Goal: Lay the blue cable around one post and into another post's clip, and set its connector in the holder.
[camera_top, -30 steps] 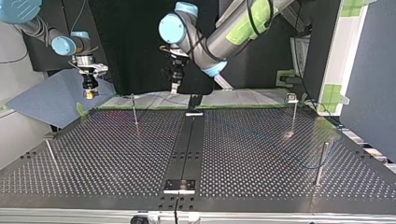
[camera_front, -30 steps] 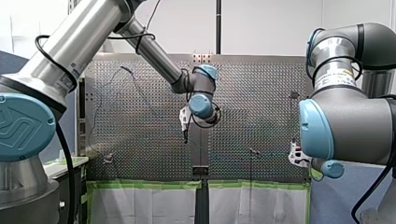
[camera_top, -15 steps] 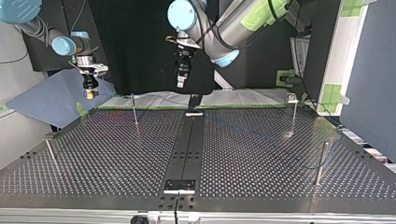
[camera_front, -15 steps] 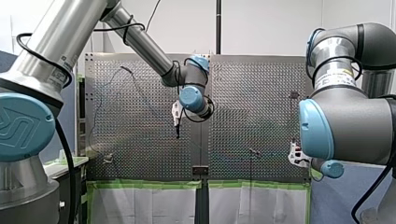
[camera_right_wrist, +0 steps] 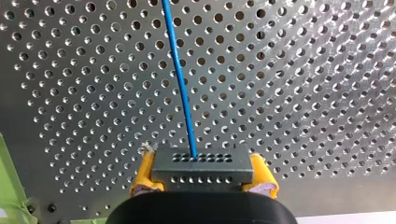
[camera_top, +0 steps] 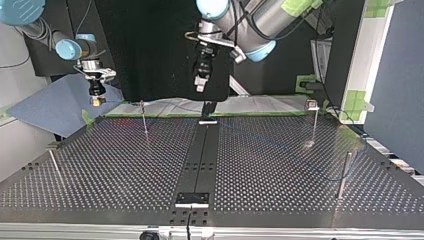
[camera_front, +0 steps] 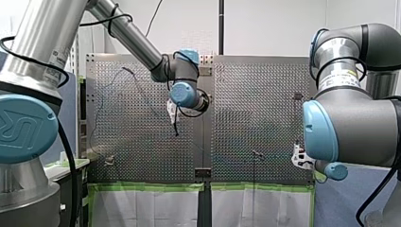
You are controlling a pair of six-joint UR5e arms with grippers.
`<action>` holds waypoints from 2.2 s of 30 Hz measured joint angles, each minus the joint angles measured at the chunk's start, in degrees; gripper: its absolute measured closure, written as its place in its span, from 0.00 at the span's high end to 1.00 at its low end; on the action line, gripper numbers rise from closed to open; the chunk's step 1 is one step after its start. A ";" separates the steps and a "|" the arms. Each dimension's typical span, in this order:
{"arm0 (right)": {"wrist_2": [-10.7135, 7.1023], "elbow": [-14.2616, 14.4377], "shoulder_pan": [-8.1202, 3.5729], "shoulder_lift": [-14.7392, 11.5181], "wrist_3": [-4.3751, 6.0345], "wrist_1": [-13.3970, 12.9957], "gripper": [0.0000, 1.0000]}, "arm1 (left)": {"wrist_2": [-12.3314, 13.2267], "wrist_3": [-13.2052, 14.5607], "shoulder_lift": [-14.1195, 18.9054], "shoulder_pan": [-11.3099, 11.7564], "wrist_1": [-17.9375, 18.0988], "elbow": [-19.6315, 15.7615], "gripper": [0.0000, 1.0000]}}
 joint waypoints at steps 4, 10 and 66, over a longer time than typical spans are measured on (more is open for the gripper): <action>0.00 -0.02 0.03 0.00 0.00 0.06 0.00 | -0.16 0.25 1.92 0.20 1.93 -1.93 1.00; 0.00 -0.07 0.16 0.00 -0.05 0.08 0.00 | -0.19 0.59 4.91 0.40 4.92 -4.89 1.00; 3.71 -1.42 1.71 -16.10 -0.90 13.77 0.00 | 0.37 1.48 15.51 3.26 21.15 -32.21 1.00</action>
